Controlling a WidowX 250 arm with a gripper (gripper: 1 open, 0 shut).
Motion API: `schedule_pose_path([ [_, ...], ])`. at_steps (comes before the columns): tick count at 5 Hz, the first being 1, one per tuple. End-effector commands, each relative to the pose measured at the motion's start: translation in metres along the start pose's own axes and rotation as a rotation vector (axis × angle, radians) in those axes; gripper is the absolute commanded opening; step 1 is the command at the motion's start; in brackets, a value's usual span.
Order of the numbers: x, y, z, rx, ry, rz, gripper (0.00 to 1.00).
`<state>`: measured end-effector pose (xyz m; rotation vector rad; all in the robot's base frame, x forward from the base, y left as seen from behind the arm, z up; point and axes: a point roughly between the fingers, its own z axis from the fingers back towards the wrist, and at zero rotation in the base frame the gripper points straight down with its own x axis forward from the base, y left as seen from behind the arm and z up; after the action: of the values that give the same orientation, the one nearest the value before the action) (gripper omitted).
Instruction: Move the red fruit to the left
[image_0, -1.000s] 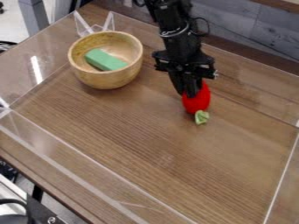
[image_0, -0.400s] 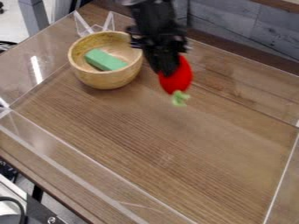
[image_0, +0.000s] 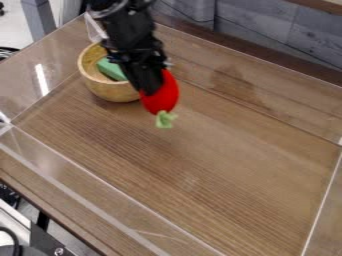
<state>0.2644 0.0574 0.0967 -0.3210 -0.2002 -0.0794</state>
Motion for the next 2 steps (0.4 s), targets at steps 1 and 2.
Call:
schedule_pose_path([
  [1,-0.003,0.023,0.02,0.052,-0.043,0.006,0.0],
  [2,-0.008,0.037,0.019,0.064,-0.032,0.019,0.0],
])
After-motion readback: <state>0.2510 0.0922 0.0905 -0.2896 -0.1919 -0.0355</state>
